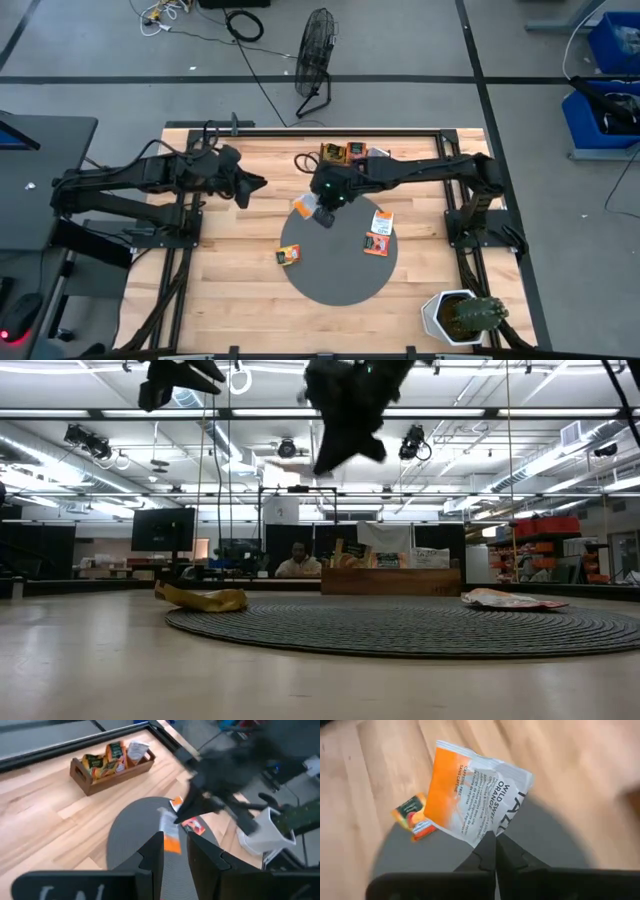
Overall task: Pick & Place Tea
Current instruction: Put the white tea bag into the right section of the wooden organizer
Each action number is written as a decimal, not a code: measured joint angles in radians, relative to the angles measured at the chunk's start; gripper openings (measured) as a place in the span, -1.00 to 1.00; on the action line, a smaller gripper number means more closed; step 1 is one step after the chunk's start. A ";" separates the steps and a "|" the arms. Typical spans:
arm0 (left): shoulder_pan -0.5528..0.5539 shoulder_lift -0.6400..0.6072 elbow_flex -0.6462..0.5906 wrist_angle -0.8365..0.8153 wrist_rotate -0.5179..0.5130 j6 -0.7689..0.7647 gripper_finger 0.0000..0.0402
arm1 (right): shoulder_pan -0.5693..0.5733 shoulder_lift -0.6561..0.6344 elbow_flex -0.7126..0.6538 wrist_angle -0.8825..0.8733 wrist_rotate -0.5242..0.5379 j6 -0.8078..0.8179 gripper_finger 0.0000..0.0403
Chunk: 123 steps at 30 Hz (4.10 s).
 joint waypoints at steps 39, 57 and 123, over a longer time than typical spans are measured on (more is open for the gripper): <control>-0.015 0.259 0.000 0.207 0.035 -0.246 -0.56 | 0.112 -0.006 0.191 -0.055 0.417 -0.556 -1.00; -0.015 0.259 0.000 0.208 0.068 0.042 -0.95 | 0.111 -0.006 0.191 -0.011 0.331 -0.422 -1.00; -0.164 0.258 0.001 0.533 -0.212 0.455 -0.95 | -0.139 -0.131 0.280 -0.046 -0.410 -0.296 -0.95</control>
